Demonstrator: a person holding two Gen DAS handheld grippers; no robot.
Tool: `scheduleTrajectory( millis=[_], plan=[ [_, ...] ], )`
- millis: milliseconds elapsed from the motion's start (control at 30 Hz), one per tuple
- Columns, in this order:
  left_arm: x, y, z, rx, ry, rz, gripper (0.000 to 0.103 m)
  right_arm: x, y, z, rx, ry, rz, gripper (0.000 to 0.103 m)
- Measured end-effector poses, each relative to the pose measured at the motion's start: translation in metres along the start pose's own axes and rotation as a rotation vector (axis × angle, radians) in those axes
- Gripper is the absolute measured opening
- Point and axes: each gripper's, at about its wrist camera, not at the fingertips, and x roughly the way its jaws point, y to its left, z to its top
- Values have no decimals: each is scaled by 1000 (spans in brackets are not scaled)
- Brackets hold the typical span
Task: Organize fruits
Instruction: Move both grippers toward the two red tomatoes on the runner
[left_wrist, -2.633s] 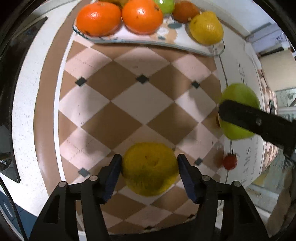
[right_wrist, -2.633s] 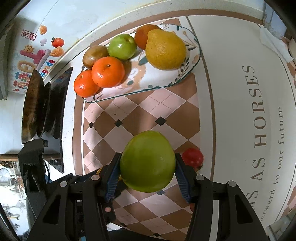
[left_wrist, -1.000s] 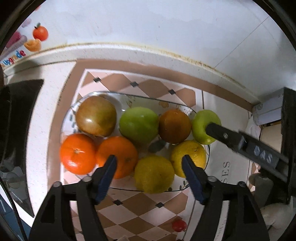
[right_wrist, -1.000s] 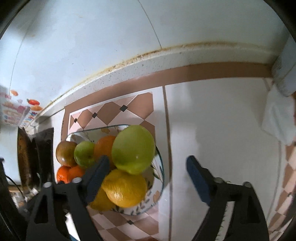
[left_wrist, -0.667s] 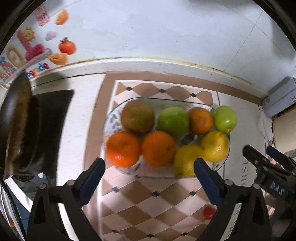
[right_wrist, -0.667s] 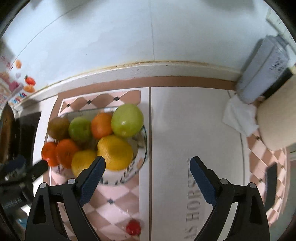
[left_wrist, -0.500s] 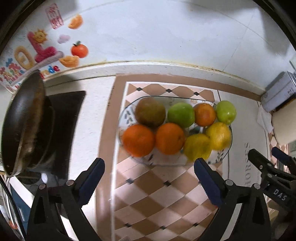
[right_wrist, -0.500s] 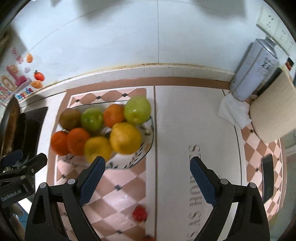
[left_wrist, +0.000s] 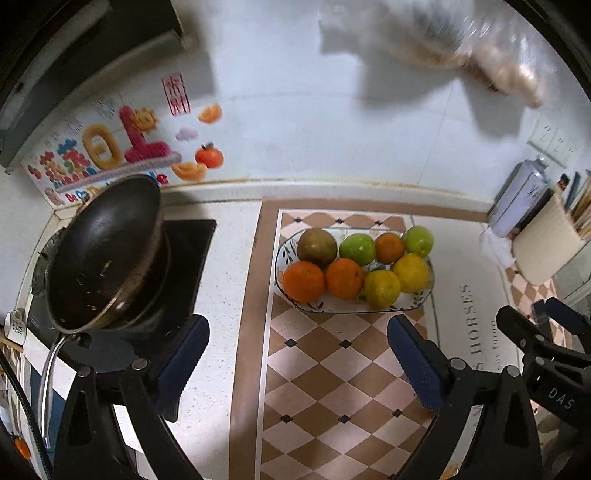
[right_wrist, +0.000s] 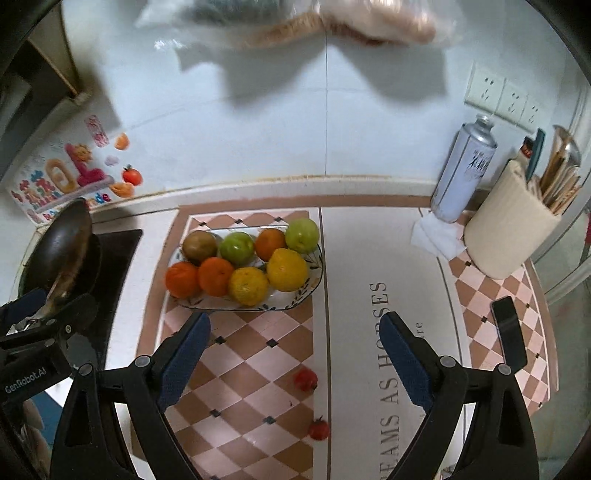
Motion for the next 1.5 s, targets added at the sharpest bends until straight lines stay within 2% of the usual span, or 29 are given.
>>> scheduleTrajectory(
  millis=[467,667,800,833,933,1133,1200,1267,1400,1433,1467,1500],
  plan=[
    [-86,7,-36,26,-119,-41,99,-103,9,-37,12,-138,9,95],
    [-102,10,-46,32,-144,-57,99,-121,14,-47,41,-153,2,95],
    [-101,13,-50,32,-136,-71,99,-117,7,-52,93,-145,31,96],
    [-100,14,-51,31,-138,-69,99,-111,2,-53,110,-129,39,99],
    [-86,13,-50,18,-108,-60,101,-76,-18,-57,159,-41,58,99],
    [-28,-5,-53,58,-9,47,102,54,-60,-95,216,248,54,98],
    [0,-17,-55,84,54,77,102,97,-69,-117,225,341,66,94],
    [24,-26,-60,100,116,84,102,123,-73,-132,222,387,73,80],
    [69,-51,-69,148,232,84,102,155,-73,-151,197,444,104,66],
    [75,-56,-69,161,245,87,102,160,-73,-153,190,446,118,59],
    [82,-63,-70,172,261,84,102,165,-71,-155,172,450,136,45],
    [89,-69,-70,177,281,76,102,168,-69,-156,150,459,134,37]
  ],
)
